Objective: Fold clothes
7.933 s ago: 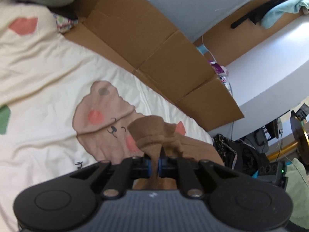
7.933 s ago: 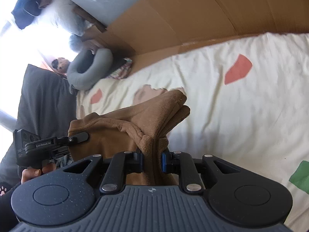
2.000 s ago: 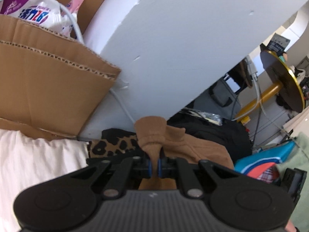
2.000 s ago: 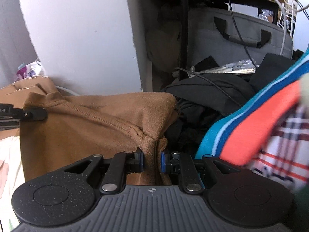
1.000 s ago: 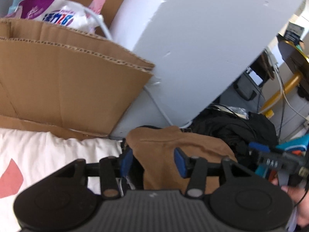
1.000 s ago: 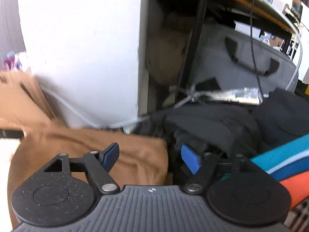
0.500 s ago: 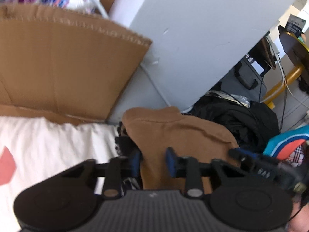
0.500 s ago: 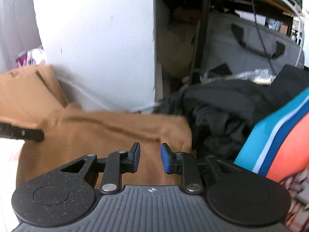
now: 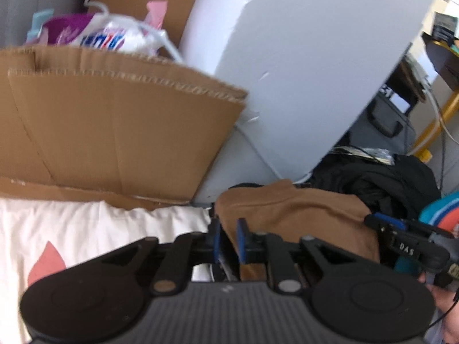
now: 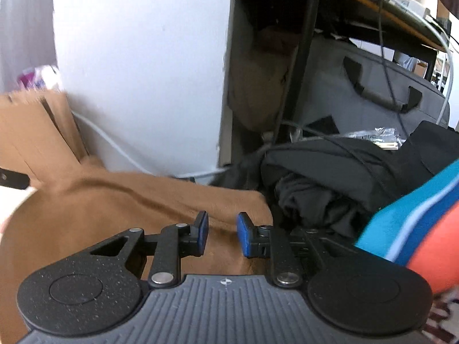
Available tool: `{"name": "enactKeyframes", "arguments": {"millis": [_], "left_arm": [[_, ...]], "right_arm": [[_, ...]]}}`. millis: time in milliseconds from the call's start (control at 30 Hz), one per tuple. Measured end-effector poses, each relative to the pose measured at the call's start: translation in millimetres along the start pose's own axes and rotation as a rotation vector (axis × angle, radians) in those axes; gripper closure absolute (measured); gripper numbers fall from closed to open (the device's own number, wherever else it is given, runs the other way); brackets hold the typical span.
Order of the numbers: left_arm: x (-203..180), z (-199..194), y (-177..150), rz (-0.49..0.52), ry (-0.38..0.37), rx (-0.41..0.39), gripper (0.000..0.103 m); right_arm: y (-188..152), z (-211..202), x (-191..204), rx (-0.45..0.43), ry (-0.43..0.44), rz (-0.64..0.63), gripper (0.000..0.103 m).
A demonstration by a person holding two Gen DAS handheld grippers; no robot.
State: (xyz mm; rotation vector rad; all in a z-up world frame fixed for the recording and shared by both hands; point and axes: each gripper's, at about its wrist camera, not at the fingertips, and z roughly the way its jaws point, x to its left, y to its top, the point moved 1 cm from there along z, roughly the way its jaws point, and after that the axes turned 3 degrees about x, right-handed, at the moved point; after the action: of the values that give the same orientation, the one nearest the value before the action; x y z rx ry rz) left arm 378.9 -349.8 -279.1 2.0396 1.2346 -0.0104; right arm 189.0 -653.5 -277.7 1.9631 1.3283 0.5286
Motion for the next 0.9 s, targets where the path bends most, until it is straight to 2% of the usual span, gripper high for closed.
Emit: {"name": "enactKeyframes", "arguments": {"millis": [33,133,233,567,733,900], "left_arm": [[-2,-5,0,0.004,-0.008,-0.004,0.072],[-7,-15,-5,-0.017,-0.038,0.006,0.059],[-11,-20,-15,-0.013,-0.054,0.015,0.050],[-18,-20,-64,-0.011,-0.085,0.084,0.048],[-19,-21,-83,-0.028,-0.102,0.098,0.047],[-18,-23,-99,-0.016,-0.129,0.113,0.047]], "right_arm": [[0,-5,-1,-0.007,0.012,0.010,0.075],[-9,-17,0,-0.001,0.045,0.016,0.075],[-23,-26,2,0.022,0.075,0.014,0.075],[-74,-44,9,0.096,0.086,-0.015,0.075],[-97,-44,5,0.133,0.062,0.002,0.075],[-105,-34,-1,0.144,0.035,0.005,0.075]]}}
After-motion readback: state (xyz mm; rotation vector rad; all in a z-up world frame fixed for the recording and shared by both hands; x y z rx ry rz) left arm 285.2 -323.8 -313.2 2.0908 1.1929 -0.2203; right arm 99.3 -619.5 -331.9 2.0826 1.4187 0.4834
